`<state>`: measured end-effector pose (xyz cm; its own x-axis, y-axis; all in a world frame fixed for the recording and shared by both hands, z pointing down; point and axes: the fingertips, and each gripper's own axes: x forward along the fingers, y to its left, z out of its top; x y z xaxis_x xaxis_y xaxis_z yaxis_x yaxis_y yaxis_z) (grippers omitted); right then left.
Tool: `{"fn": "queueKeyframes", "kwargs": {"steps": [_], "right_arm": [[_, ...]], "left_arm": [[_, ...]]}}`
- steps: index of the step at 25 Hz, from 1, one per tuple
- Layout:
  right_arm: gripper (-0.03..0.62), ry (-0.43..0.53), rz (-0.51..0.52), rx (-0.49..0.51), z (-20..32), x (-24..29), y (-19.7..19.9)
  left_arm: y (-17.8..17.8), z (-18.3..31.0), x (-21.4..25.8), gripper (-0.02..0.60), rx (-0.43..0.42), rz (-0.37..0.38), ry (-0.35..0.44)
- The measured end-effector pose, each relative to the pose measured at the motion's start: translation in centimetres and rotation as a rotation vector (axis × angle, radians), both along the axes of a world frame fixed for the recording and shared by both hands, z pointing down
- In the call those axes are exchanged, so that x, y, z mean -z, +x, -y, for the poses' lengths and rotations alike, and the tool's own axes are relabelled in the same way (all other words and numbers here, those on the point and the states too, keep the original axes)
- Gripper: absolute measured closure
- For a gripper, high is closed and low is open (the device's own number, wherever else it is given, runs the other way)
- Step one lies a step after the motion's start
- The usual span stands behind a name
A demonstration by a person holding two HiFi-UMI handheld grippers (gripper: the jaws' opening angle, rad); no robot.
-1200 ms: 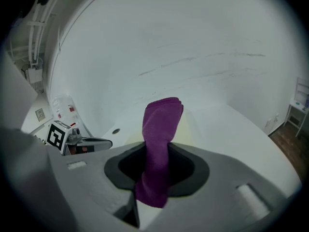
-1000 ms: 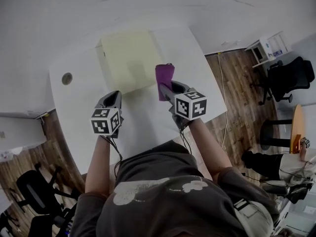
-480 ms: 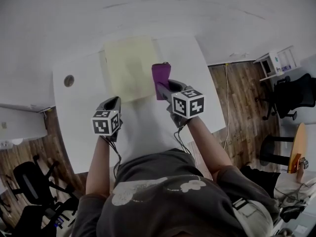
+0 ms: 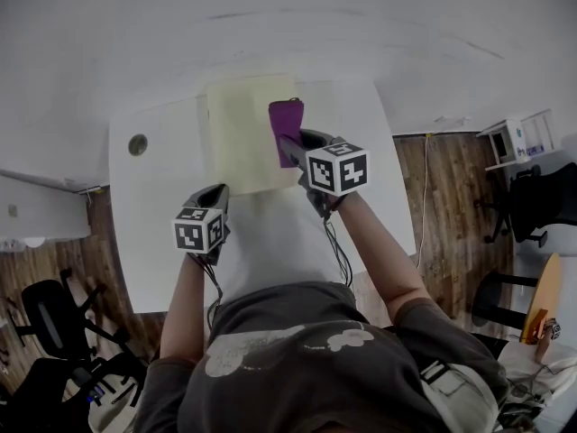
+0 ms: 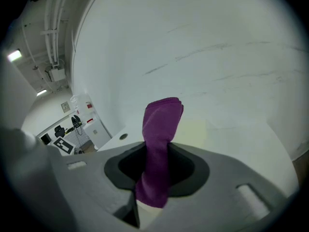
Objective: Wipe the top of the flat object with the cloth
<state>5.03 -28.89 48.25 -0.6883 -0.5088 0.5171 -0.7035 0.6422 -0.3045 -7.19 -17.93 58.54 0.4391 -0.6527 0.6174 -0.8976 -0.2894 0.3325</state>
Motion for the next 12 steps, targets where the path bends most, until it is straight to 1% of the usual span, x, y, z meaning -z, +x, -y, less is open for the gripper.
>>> {"fn": "queueKeyframes", "kwargs": {"steps": [5, 12], "right_arm": [[0.482, 0.015, -0.024, 0.055, 3.0, -0.5, -4.4], [0.482, 0.013, -0.088, 0.136, 6.3, -2.5, -9.4]], "left_arm": [[-0.2, 0.0, -0.1, 0.586, 0.004, -0.015, 0.002], [-0.4, 0.0, 0.0, 0.586, 0.024, -0.067, -0.006]]}}
